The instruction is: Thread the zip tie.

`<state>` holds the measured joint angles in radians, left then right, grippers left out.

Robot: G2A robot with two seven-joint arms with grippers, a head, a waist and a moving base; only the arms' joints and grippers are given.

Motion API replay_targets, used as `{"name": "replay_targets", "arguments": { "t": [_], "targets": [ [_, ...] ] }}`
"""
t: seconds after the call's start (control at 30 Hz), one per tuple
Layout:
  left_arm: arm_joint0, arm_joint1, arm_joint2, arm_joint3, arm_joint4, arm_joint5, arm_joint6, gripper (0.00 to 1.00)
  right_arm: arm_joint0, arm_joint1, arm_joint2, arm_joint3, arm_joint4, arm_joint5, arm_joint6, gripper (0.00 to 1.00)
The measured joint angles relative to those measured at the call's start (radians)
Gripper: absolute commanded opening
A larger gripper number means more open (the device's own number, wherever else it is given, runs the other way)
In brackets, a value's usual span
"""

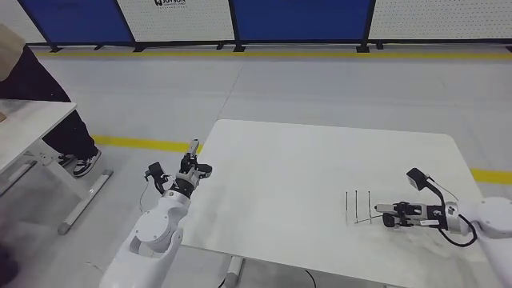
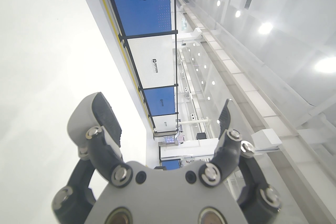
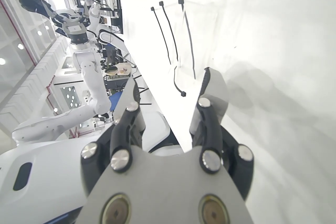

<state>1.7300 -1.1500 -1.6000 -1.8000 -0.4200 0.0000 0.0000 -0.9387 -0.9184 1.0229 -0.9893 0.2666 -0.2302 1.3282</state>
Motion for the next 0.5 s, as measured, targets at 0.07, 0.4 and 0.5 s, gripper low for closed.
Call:
{"name": "replay_targets", "arguments": {
  "t": [0.07,0.4,0.5],
  "targets": [
    [0.0,0.0,0.0,0.0,0.0,0.0,0.0,1.0,-0.002,0.001,0.004,0.002,0.005,-0.004,0.005,0.44],
    [0.0,0.0,0.0,0.0,0.0,0.0,0.0,1.0,-0.005,-0.001,0.004,0.016,0.008,0.003,0.01,0.28],
    [0.0,0.0,0.0,0.0,0.0,0.0,0.0,1.0,-0.003,-0.003,0.002,0.02,0.009,0.002,0.012,0.24]
  ]
}}
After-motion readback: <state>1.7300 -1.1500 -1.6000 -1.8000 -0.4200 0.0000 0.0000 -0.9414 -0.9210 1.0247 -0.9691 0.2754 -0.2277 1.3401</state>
